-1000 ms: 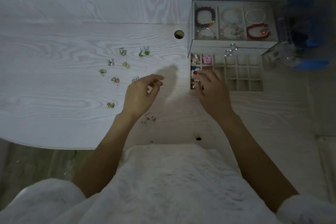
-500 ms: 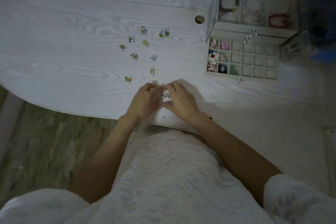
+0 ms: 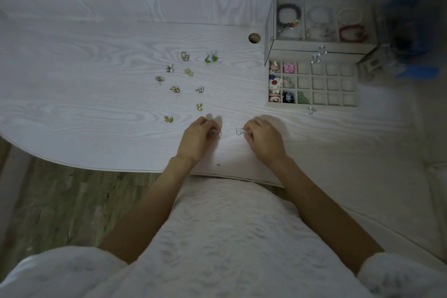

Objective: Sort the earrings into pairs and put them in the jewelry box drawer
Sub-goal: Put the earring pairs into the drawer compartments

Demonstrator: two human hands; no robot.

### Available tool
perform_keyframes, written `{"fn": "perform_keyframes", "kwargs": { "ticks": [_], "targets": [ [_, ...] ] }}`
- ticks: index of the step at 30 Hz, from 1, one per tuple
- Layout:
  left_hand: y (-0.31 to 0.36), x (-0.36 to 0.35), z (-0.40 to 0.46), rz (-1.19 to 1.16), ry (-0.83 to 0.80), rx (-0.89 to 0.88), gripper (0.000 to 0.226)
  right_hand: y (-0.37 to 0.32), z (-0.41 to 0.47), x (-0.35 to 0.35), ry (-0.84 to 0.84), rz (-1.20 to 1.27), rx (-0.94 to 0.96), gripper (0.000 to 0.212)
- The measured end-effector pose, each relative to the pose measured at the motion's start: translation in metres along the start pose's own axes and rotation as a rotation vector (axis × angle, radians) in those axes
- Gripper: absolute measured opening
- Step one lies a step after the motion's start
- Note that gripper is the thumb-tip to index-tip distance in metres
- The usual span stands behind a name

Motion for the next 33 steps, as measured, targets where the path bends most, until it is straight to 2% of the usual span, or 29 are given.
{"fn": "perform_keyframes", "kwargs": {
  "ticks": [4, 7, 11, 14, 17, 22, 27, 31, 33],
  "targets": [
    [0.002, -0.001, 0.007, 0.149, 0.023, -0.02, 0.007, 0.01, -0.005, 0.007, 0.027, 0.024, -0.003, 0.009],
    [0.008, -0.003, 0.014, 0.155, 0.032, -0.034, 0.009, 0.016, -0.009, 0.02, 0.058, 0.169, -0.062, 0.008],
    [0.017, -0.005, 0.03, 0.115, 0.062, -0.05, 0.008, 0.034, -0.007, 0.055, 0.22, 0.373, -0.19, 0.008],
    [0.019, -0.001, 0.043, 0.082, 0.056, -0.08, 0.009, 0.059, 0.008, 0.084, 0.327, 0.438, -0.308, 0.012],
    [0.025, 0.006, 0.055, 0.024, 0.037, -0.061, 0.013, 0.084, 0.027, 0.1, 0.408, 0.4, -0.359, 0.013],
    [0.048, 0.023, 0.081, -0.092, 0.02, -0.069, 0.016, 0.102, 0.055, 0.104, 0.359, 0.272, -0.432, 0.018],
    [0.093, 0.03, 0.115, -0.152, 0.059, -0.231, 0.013, 0.108, 0.063, 0.102, 0.301, 0.182, -0.428, 0.018],
    [0.131, 0.01, 0.146, -0.082, 0.061, -0.383, 0.011, 0.114, 0.056, 0.095, 0.272, -0.009, -0.38, 0.02],
    [0.147, -0.004, 0.16, -0.026, 0.035, -0.442, 0.013, 0.119, 0.052, 0.093, 0.275, -0.03, -0.335, 0.025]
  ]
}}
Point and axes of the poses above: each hand's wrist, its own z-axis towards the middle knuckle, its own x-axis out of the back of the hand, y = z × x, the point moved 1 cm from there along z, towards the middle knuckle, and after that the axes turned 8 degrees about -y, right-handed, at the moved point
